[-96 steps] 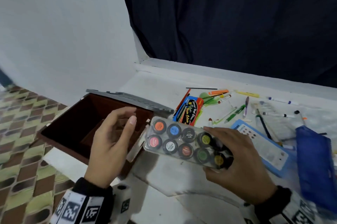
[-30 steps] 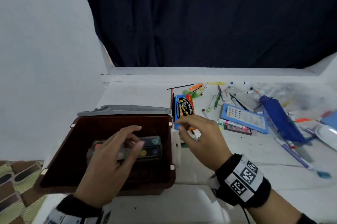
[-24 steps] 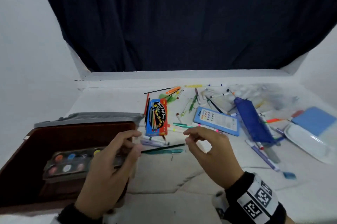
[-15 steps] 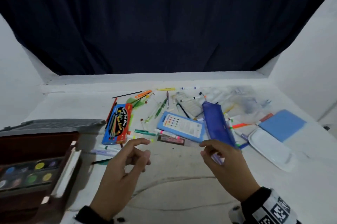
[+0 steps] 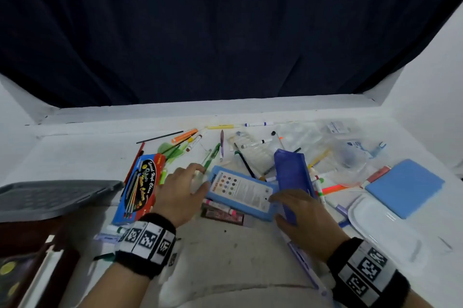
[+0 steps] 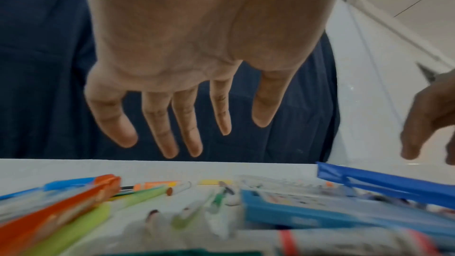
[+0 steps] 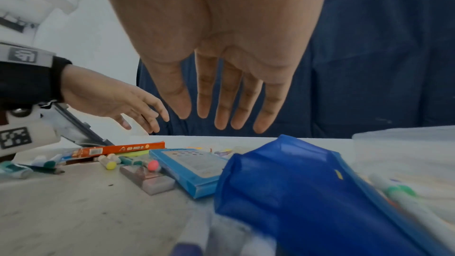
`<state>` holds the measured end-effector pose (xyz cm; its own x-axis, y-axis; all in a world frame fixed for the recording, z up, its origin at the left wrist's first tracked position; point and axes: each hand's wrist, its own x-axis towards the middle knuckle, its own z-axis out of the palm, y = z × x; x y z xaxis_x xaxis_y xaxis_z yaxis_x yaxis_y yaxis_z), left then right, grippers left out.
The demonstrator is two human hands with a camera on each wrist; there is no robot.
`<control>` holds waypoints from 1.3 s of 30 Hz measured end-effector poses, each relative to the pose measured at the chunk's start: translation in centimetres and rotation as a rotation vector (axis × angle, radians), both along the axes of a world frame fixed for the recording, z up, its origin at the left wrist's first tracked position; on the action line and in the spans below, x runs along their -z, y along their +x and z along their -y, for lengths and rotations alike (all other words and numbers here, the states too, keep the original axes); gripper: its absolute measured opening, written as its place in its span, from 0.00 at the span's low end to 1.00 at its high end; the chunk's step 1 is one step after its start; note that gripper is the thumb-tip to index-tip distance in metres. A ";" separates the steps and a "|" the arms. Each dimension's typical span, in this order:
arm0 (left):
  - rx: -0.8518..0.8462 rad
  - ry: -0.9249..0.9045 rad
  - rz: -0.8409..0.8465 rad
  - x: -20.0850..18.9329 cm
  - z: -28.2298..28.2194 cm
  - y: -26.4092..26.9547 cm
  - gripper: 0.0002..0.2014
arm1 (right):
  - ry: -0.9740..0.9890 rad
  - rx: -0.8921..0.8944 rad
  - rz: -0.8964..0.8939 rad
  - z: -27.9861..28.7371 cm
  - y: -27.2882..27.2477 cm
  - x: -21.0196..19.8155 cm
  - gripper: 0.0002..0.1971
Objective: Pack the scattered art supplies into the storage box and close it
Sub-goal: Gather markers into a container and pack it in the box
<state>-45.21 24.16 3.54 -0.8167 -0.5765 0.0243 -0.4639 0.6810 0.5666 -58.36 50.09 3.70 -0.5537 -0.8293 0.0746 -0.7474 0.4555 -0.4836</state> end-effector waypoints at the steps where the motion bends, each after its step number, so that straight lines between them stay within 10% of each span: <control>1: -0.059 -0.031 0.047 0.0 1.2 -0.2 0.14 | 0.021 -0.025 -0.005 1.0 -0.4 -0.1 0.16; 12: -0.248 -0.015 0.454 0.9 8.0 -0.6 0.32 | 0.327 -0.060 -0.199 12.7 -8.3 1.7 0.23; 24: -0.236 -0.134 0.459 1.2 9.0 -0.5 0.41 | 0.591 0.068 -0.304 14.4 -10.8 1.7 0.23; 39: -0.229 -0.052 0.455 -0.4 7.2 0.1 0.40 | -0.373 0.175 0.251 10.0 -5.1 -3.8 0.11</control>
<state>-45.06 16.95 3.95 -0.6038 -0.7497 -0.2711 -0.7966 0.5547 0.2403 -63.44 40.11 7.52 -0.7217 -0.6640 0.1957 -0.5143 0.3251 -0.7936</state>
